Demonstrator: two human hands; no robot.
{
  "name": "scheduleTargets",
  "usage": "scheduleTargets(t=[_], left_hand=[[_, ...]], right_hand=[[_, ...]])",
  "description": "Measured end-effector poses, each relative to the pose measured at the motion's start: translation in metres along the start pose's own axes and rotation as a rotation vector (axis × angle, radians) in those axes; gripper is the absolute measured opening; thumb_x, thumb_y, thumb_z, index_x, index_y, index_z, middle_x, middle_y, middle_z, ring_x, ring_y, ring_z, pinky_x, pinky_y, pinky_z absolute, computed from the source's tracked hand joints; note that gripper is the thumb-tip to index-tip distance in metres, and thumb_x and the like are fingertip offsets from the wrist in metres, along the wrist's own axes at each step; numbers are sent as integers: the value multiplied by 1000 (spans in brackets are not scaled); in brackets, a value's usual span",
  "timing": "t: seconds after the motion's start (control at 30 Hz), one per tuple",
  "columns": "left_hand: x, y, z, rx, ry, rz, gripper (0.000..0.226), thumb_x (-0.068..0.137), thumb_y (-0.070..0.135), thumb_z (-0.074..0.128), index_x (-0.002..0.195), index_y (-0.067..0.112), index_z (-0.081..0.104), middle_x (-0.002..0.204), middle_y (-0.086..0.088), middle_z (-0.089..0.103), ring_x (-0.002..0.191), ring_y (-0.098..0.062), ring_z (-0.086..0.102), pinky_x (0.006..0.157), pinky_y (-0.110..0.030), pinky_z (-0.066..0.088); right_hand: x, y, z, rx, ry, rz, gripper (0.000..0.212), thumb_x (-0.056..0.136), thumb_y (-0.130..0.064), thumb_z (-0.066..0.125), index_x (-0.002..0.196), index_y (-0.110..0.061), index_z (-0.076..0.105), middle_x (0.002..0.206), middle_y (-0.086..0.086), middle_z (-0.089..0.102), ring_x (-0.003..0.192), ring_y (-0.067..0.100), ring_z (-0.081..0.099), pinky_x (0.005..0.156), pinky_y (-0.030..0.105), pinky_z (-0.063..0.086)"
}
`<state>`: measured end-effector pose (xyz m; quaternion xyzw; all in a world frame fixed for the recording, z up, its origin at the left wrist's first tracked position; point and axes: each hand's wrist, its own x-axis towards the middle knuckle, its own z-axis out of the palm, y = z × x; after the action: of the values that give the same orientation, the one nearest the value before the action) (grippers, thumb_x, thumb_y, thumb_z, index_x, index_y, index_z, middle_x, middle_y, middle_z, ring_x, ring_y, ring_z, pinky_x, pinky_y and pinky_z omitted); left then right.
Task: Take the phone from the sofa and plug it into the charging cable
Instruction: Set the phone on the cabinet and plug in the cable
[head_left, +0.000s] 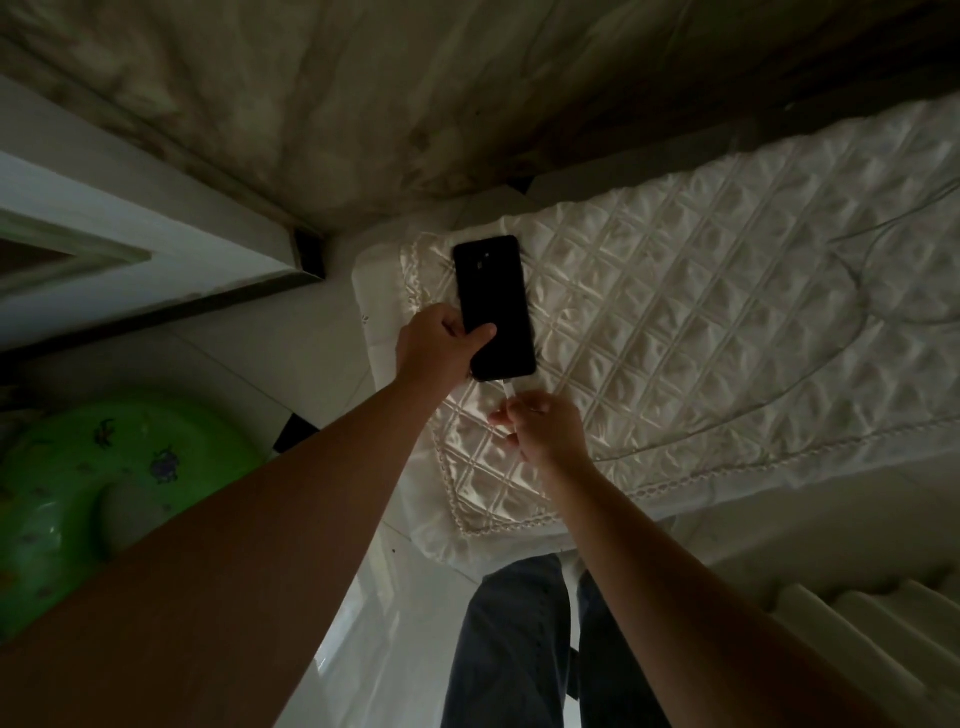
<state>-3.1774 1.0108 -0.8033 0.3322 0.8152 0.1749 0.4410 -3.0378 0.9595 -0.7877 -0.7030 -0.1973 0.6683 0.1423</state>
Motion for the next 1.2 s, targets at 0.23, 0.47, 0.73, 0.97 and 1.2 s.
scheduleTargets(t=[0.23, 0.47, 0.73, 0.97, 1.2], left_hand=[[3, 2, -3, 57, -58, 26, 38, 73, 40, 81, 72, 14, 53, 77, -21, 71, 63, -35, 71, 63, -53, 60], [5, 3, -4, 45, -73, 10, 39, 73, 37, 82, 70, 13, 50, 72, -24, 69, 64, -40, 70, 60, -56, 59], [7, 0, -4, 26, -84, 8, 41, 73, 36, 82, 68, 14, 48, 62, -14, 65, 50, -30, 66, 54, -53, 60], [7, 1, -3, 24, -80, -5, 39, 73, 35, 82, 72, 12, 50, 66, -17, 68, 55, -33, 69, 54, -50, 61], [7, 0, -3, 100, -81, 33, 41, 74, 40, 81, 70, 18, 46, 75, -19, 69, 56, -30, 70, 56, -45, 61]], right_hand=[[-1, 6, 10, -6, 110, -2, 27, 84, -14, 60, 60, -19, 70, 72, -1, 76, 68, 16, 73, 62, 33, 60], [-6, 9, 14, -462, 294, -153, 25, 82, -39, 53, 82, -25, 75, 78, -8, 73, 71, 11, 68, 62, 25, 49], [8, -2, 5, -732, 338, -203, 32, 85, -33, 45, 88, -15, 72, 85, 5, 73, 79, 23, 68, 65, 30, 49], [8, 3, 3, -693, 347, -242, 31, 81, -35, 50, 82, -14, 73, 76, 3, 71, 72, 22, 66, 58, 26, 41], [7, 5, 15, -640, 348, -234, 28, 83, -28, 43, 86, -17, 69, 78, 2, 69, 73, 22, 66, 63, 34, 53]])
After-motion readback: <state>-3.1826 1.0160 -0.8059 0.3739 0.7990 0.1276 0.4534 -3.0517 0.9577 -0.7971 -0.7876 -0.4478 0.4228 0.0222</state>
